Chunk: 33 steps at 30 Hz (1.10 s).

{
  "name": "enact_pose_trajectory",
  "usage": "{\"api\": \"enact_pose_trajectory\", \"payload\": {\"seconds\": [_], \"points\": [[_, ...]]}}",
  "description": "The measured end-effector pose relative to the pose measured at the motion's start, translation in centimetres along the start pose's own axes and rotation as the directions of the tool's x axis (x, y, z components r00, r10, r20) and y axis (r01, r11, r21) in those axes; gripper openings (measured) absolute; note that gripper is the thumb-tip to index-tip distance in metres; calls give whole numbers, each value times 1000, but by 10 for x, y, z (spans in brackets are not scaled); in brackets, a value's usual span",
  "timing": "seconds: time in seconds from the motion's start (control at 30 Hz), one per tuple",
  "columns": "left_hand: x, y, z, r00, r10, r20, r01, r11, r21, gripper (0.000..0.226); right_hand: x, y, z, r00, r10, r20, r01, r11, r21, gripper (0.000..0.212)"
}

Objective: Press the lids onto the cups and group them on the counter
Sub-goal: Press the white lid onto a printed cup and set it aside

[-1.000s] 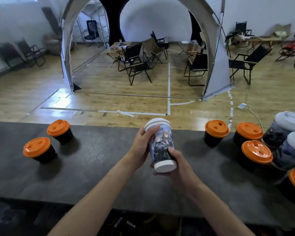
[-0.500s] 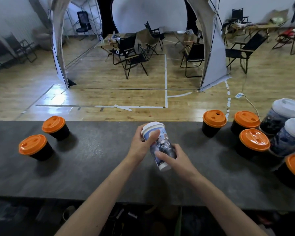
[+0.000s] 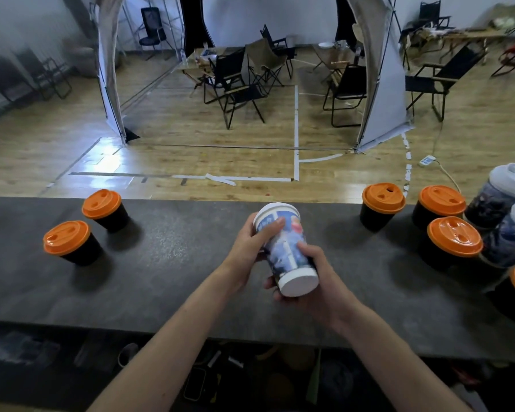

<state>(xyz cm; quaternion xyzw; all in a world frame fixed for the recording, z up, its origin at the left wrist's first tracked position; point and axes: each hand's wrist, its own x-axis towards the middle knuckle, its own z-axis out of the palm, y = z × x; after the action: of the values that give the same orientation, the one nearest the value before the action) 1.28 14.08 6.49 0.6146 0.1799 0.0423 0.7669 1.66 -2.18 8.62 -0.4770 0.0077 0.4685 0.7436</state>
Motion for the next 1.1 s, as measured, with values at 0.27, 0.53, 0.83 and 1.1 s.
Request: {"api": "enact_pose_trajectory", "payload": {"seconds": [0.27, 0.53, 0.83, 1.1], "points": [[-6, -9, 4, 996, 44, -77, -43, 999, 14, 80, -4, 13, 1, 992, -68, -104, 48, 981, -187, 72], [-10, -13, 6, 993, 82, -90, -78, 996, 47, 73, -8, 19, 1, 991, -35, -126, 7, 976, -218, 69], [-10, -10, 6, 989, 101, -104, -96, 994, 55, 79, -9, 23, 1, 994, 40, -107, -52, 992, -111, 67], [-16, -3, 8, 995, -51, -88, 51, 999, -1, 61, -11, 21, 4, 989, 122, 82, -137, 967, 217, 70]]}}
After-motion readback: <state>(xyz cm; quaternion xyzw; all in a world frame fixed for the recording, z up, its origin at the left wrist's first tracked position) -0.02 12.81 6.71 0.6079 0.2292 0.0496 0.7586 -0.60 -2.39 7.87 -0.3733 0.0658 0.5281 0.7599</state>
